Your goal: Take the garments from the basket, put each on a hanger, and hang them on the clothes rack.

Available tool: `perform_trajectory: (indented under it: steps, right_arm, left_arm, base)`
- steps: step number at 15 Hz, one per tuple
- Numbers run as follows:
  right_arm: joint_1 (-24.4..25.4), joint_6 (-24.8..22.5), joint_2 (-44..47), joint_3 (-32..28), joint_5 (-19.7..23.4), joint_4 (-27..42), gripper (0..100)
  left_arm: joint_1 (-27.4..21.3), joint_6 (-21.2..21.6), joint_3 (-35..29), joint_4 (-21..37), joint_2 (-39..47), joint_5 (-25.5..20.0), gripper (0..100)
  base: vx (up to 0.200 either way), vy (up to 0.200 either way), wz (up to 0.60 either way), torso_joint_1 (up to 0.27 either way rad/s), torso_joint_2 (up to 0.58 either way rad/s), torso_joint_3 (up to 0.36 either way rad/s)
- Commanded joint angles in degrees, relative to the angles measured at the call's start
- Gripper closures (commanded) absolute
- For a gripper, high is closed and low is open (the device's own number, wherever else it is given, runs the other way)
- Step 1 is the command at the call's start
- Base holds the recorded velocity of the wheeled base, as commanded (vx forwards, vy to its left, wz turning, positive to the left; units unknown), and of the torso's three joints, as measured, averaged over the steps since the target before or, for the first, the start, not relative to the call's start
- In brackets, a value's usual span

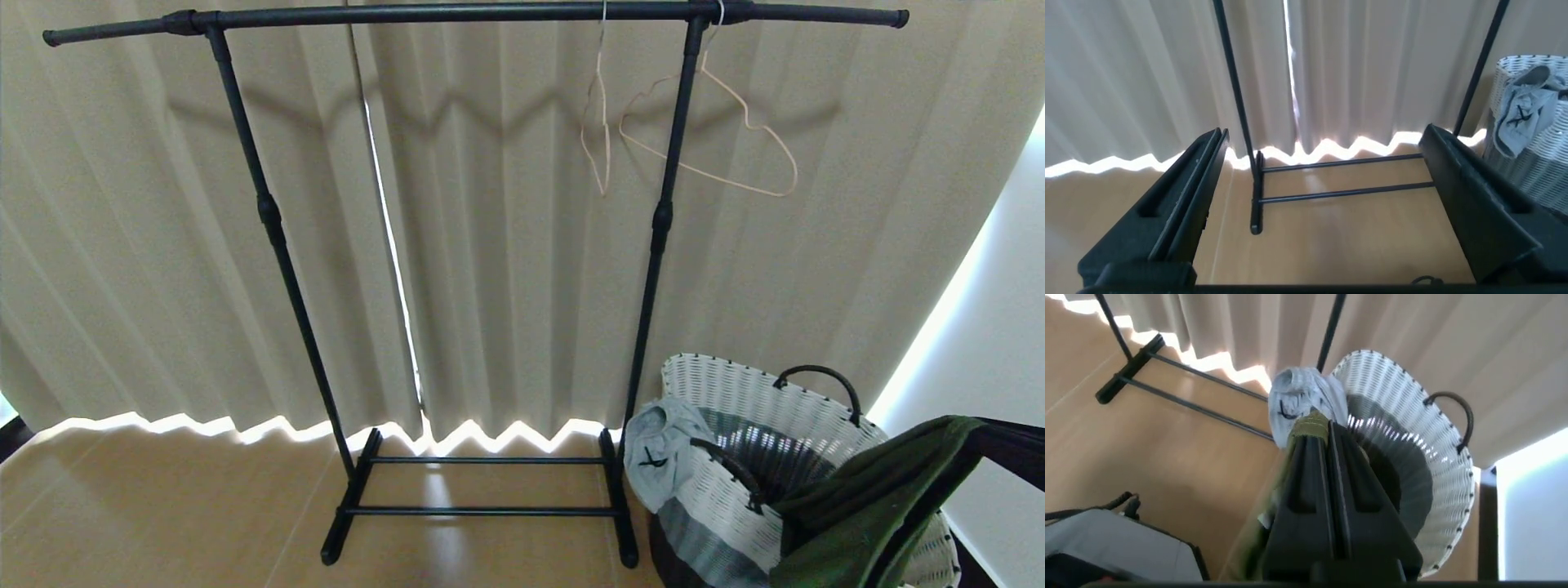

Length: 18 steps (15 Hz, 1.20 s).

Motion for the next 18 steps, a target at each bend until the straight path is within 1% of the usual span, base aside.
perform_trajectory:
  steps: [1, 2, 3, 4, 5, 6, 7, 9, 10, 12, 13, 14, 15, 16, 17, 18]
  right_arm:
    - [1.0, -0.3, 3.4, -2.1, 0.2, -0.4, 100]
    - [3.6, -0.3, 5.4, -4.4, 0.7, -1.3, 100]
    - [5.0, -0.3, 6.9, -5.8, 0.7, -2.2, 100]
    - [6.1, -0.3, 8.1, -6.9, 0.8, -2.8, 100]
    - [9.6, -0.2, 10.3, -8.4, 0.9, -4.3, 100]
    - [10.8, -0.2, 10.7, -8.7, 0.9, -4.9, 100]
    - [13.6, -0.2, 11.9, -9.7, 1.0, -7.1, 100]
    - [16.2, -0.1, 13.0, -10.8, 1.8, -9.8, 100]
    - [17.6, 0.0, 13.8, -11.4, 3.1, -11.5, 100]
    - [18.3, 0.7, 15.4, -11.8, 4.8, -14.3, 100]
    - [18.8, 1.8, 16.1, -11.8, 5.3, -16.0, 100]
    - [19.5, 3.1, 17.1, -11.9, 5.5, -17.5, 100]
    - [19.9, 3.8, 17.8, -12.1, 5.6, -18.6, 100]
    - [20.4, 4.4, 18.4, -12.6, 5.6, -19.4, 100]
    - [21.2, 5.0, 18.5, -13.1, 5.6, -20.1, 100]
    - [21.7, 5.8, 18.5, -13.3, 5.6, -20.7, 100]
  left_arm:
    - [0.0, 0.1, 0.0, 0.1, 0.1, 0.0, 0]
    - [0.0, 0.6, 0.0, 0.1, 0.1, 0.0, 0]
    - [-0.1, 1.6, 0.0, 0.1, 0.1, -0.6, 0]
    - [0.0, 2.4, 0.0, 0.1, 0.0, -2.5, 0]
    - [-0.1, 3.5, -0.9, 0.0, 0.0, -9.2, 0]
    - [-0.1, 3.5, -1.7, 0.0, 0.0, -11.2, 0]
    - [-0.3, 3.5, -6.4, 0.2, 2.3, -17.4, 0]
    - [-0.2, 3.7, -13.1, 0.1, 11.1, -21.9, 0]
    - [-0.3, 3.7, -19.5, -0.2, 20.2, -23.0, 0]
    - [-0.7, 3.4, -26.1, -3.1, 32.4, -23.1, 0]
    - [-1.2, 3.2, -27.6, -5.2, 37.3, -23.0, 0]
    - [-2.9, 3.2, -28.4, -7.8, 42.2, -22.9, 0]
    - [-5.9, 3.1, -29.0, -10.0, 46.0, -22.5, 0]
    - [-10.5, 3.0, -29.6, -12.1, 49.6, -21.0, 0]
    - [-16.1, 2.3, -30.4, -13.6, 52.9, -17.5, 0]
    - [-23.3, 1.1, -31.8, -14.9, 56.3, -11.5, 0]
  base:
    - [0.000, 0.000, 0.00, 0.000, 0.00, 0.000]
    - [0.000, 0.000, 0.00, 0.000, 0.00, 0.000]
    - [0.000, 0.000, 0.00, 0.000, 0.00, 0.000]
    - [0.000, 0.000, 0.00, 0.000, 0.00, 0.000]
    - [0.000, 0.000, 0.00, 0.000, 0.00, 0.000]
    - [0.000, 0.000, 0.00, 0.000, 0.00, 0.000]
    - [0.000, 0.000, 0.00, 0.000, 0.00, 0.000]
    - [0.000, 0.000, 0.00, 0.000, 0.00, 0.000]
    - [0.000, 0.000, 0.00, 0.000, 0.00, 0.000]
    - [0.000, 0.000, 0.00, 0.000, 0.00, 0.000]
    - [0.000, 0.000, 0.00, 0.000, 0.00, 0.000]
    - [0.000, 0.000, 0.00, 0.000, 0.00, 0.000]
    - [0.000, 0.000, 0.00, 0.000, 0.00, 0.000]
    - [0.000, 0.000, 0.00, 0.000, 0.00, 0.000]
    - [0.000, 0.000, 0.00, 0.000, 0.00, 0.000]
    - [0.000, 0.000, 0.00, 0.000, 0.00, 0.000]
